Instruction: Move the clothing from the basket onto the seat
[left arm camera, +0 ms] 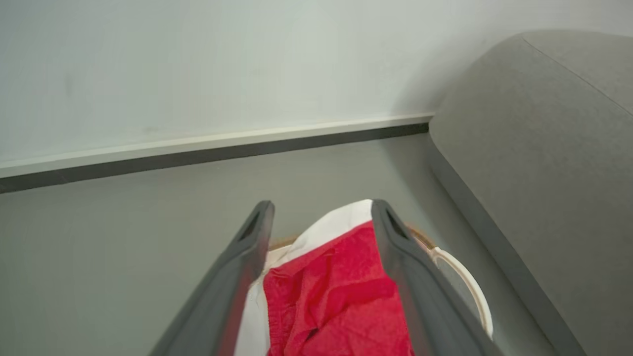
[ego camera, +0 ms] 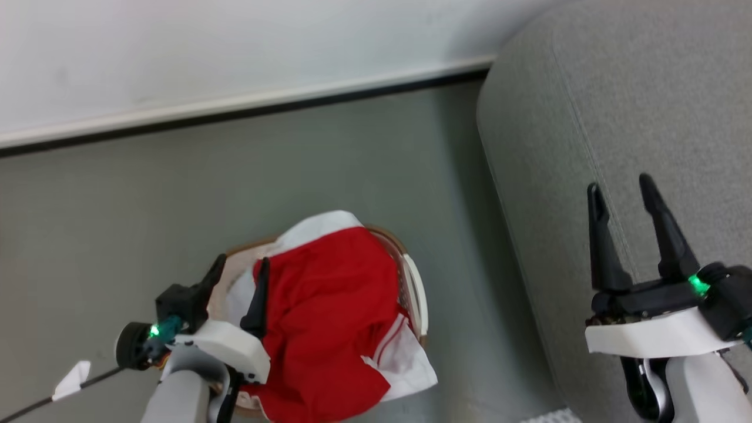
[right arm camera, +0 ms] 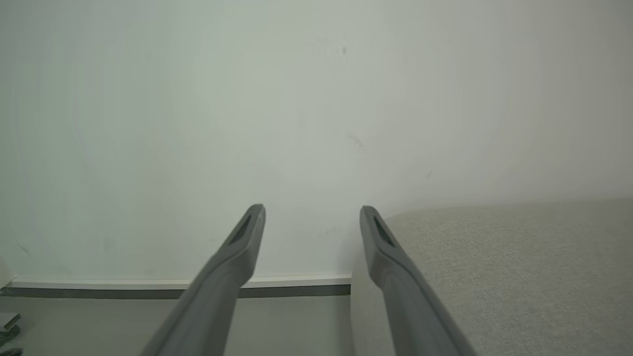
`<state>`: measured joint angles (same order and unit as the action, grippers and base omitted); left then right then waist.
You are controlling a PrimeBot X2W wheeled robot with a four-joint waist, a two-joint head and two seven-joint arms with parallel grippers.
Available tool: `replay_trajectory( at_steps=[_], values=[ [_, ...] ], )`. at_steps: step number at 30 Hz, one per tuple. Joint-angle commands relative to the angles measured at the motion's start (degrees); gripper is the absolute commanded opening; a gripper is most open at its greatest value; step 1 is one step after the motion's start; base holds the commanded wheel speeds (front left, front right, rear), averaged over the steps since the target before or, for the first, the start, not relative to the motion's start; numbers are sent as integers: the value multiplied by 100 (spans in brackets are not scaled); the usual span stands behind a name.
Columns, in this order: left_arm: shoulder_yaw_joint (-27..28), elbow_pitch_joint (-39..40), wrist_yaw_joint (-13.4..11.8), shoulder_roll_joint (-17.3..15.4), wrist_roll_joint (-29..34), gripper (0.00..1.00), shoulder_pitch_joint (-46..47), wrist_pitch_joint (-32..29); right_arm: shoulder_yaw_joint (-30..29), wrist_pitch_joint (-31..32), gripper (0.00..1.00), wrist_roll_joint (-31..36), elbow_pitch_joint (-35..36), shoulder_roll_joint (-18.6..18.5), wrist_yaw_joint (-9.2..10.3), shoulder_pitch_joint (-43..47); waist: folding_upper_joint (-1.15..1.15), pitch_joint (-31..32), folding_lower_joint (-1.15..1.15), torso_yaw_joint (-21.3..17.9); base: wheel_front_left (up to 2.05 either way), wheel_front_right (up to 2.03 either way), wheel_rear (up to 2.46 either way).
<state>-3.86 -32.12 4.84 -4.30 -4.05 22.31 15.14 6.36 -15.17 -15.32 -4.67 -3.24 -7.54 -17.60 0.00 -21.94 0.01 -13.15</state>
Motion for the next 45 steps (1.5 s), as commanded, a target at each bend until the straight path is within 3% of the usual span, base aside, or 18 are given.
replay_trajectory(
  at_steps=[1, 14, 27, 32, 37, 39, 40, 45],
  values=[
    [-10, -251, 52, -88, -3, 100, 196, 3, -24, 3, 100, -43, 98, 25, 10, -137, 0, -422, -1, -267, 0, 0, 0],
    [-786, -2494, 258, -349, -408, 100, 1607, -508, 153, 3, 100, -552, 609, 40, 10, -564, 0, -1559, -1, -823, 0, 0, 0],
    [-2053, -3363, 252, -903, -1147, 100, 2409, -1350, 338, 3, 100, -1024, 857, 39, 10, -694, 0, -2248, -1, -1352, 0, 0, 0],
    [-2428, -3754, 252, -1045, -1283, 100, 2506, -1956, 323, 3, 100, -1071, 841, 38, 10, -676, 0, -2350, -1, -1383, 0, 0, 0],
    [-2573, -3911, 252, -1105, -1336, 100, 2591, -2019, 362, 3, 100, -1081, 845, 39, 10, -751, 0, -2442, -1, -1397, 0, 0, 0],
    [-2620, -3917, 252, -1117, -1336, 27, 2644, -1909, 368, 3, 100, -1064, 854, 38, 10, -768, 0, -2466, -1, -1386, 0, 0, 0],
    [-2630, -3918, 252, -1109, -1361, 0, 2654, -1843, 363, 3, 100, -1048, 851, 37, 10, -773, 0, -2469, -1, -1372, 0, 0, 0],
    [-2740, -3923, 252, -1012, -1393, 0, 2654, -1497, 332, 3, 100, -962, 756, 36, 10, -752, 0, -2335, -1, -1246, 0, 0, 0]
  ],
)
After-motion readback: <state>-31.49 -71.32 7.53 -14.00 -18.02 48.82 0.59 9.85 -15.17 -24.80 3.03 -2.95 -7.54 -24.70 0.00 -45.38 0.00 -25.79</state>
